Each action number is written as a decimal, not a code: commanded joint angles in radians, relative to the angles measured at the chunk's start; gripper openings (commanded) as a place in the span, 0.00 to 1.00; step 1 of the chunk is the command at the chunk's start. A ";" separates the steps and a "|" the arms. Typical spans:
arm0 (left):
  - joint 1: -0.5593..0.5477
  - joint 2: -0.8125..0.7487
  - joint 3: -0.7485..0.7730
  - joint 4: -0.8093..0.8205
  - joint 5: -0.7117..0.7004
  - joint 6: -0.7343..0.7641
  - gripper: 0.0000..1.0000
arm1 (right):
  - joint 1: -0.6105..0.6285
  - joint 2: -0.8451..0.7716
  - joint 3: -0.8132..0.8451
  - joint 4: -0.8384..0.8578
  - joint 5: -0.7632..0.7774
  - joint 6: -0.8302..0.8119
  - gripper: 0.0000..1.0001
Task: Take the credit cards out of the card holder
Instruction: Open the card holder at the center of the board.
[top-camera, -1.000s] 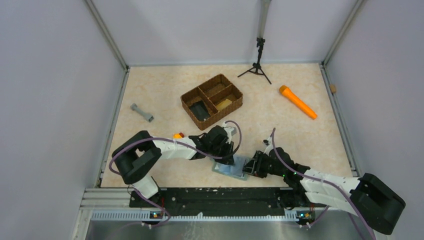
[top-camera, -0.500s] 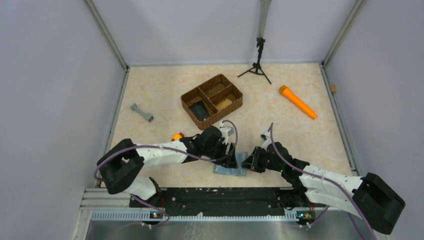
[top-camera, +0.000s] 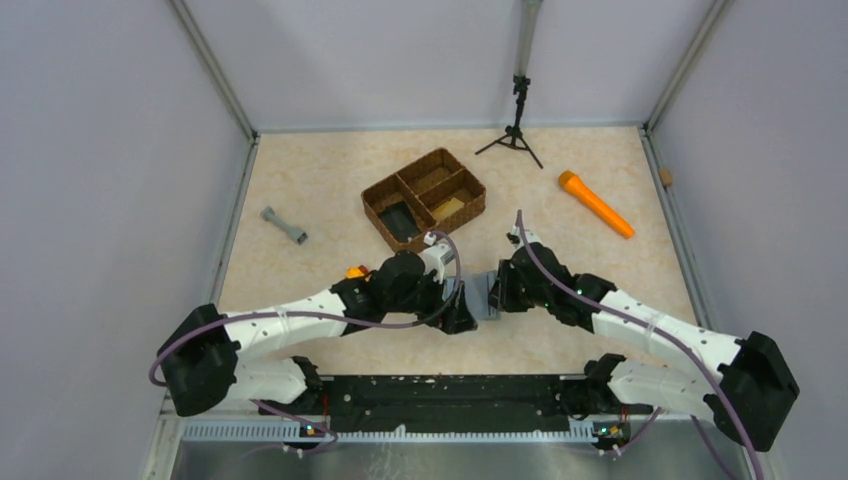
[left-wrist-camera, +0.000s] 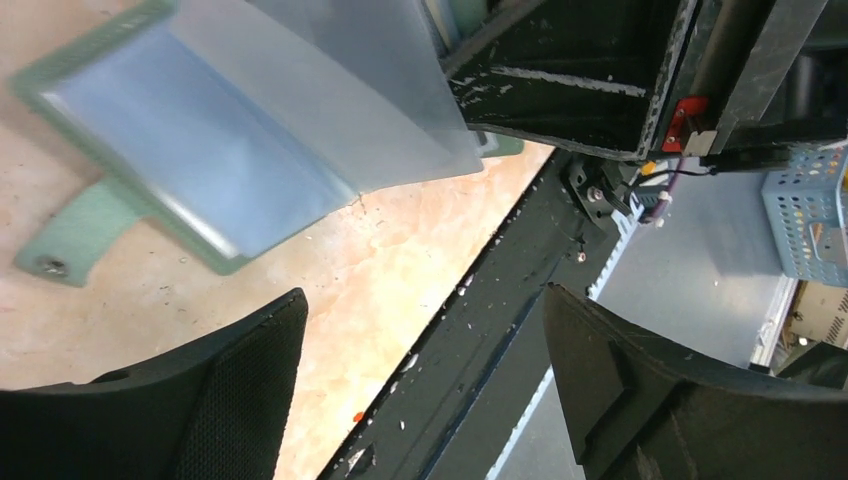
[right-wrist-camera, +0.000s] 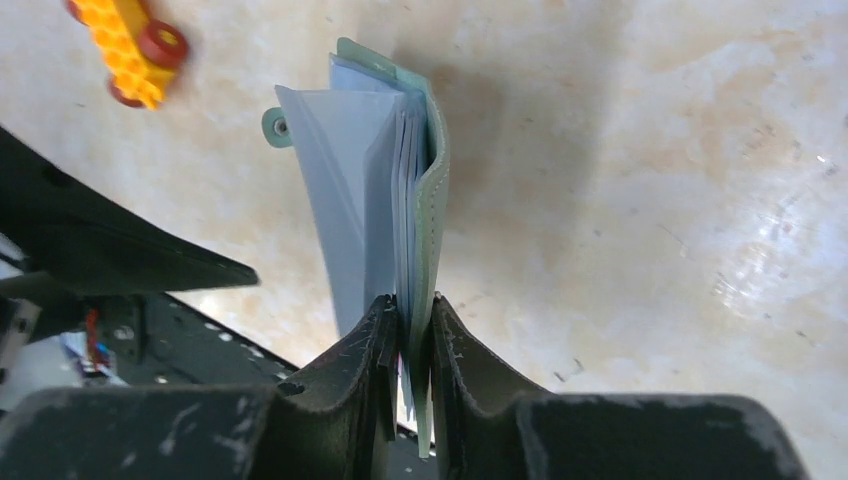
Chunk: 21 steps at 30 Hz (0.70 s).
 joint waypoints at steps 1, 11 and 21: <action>-0.013 0.020 0.061 -0.016 -0.099 0.000 0.89 | 0.021 0.011 0.055 -0.088 0.050 -0.050 0.17; -0.072 0.153 0.218 -0.150 -0.364 -0.019 0.99 | 0.028 -0.018 0.038 -0.044 -0.002 -0.034 0.17; -0.036 0.178 0.174 0.035 -0.231 -0.069 0.99 | 0.029 -0.071 -0.004 0.012 -0.059 -0.012 0.17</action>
